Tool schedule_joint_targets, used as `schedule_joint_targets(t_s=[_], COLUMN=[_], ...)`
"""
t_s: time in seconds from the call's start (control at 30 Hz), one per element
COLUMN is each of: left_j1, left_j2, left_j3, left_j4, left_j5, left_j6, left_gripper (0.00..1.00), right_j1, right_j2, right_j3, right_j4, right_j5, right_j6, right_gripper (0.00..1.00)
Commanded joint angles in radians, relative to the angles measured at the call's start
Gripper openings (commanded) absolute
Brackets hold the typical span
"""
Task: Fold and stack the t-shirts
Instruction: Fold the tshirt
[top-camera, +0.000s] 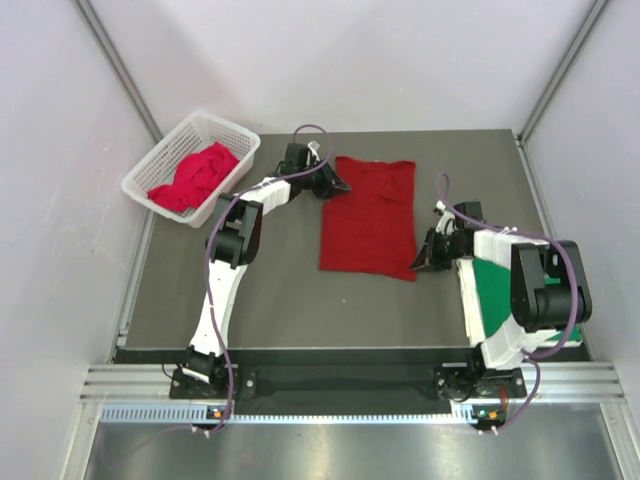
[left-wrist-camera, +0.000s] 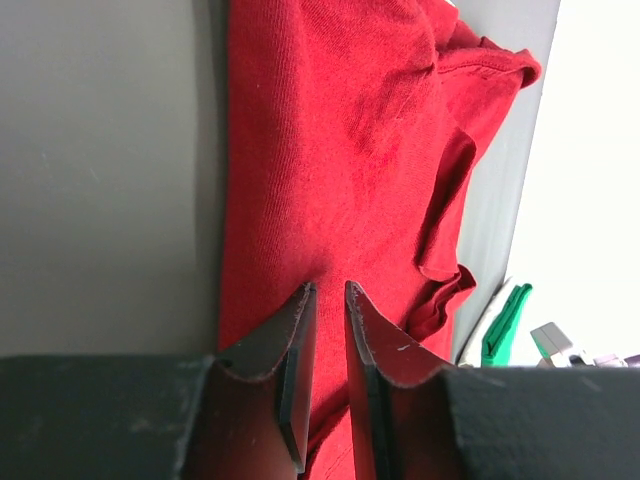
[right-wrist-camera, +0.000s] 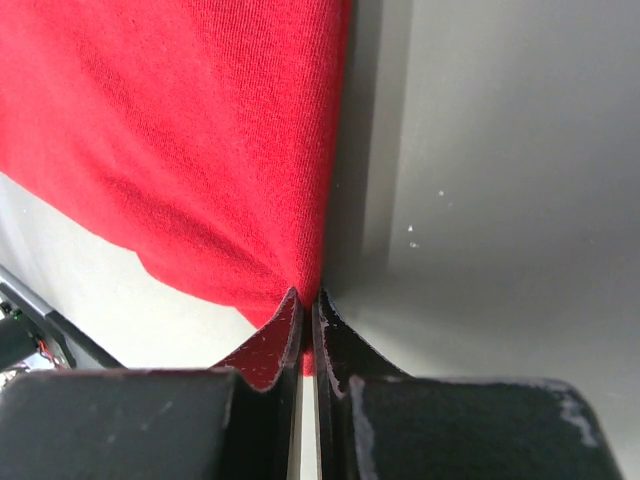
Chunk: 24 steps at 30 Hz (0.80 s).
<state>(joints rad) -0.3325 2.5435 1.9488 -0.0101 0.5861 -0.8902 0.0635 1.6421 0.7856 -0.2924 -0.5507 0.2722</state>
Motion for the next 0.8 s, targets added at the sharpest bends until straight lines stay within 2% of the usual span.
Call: schedule_joint_targets(t_s=[0.0,0.17,0.77], left_j1=[0.018,0.018,0.018], left_j2=[0.011,-0.003,-0.031], left_j3=[-0.004,-0.019,-0.073], left_j4=[-0.126,-0.137,-0.166], left_j5=[-0.078,-0.077,-0.085], left_j6=[0.056,0.062,0.077], left_gripper=[0.24,0.24,0.22], right_j1=[0.002,-0.004,-0.025], right_j2=[-0.010,0.030,0.041], right_j3=[-0.051,0.007,0.072], right_j4=[-0.027,-0.027,-0.019], right_j5=[0.051,0.003,-0.008], right_j6=[-0.024,-0.019,0.009], right_gripper=[0.02,0.25,0.34])
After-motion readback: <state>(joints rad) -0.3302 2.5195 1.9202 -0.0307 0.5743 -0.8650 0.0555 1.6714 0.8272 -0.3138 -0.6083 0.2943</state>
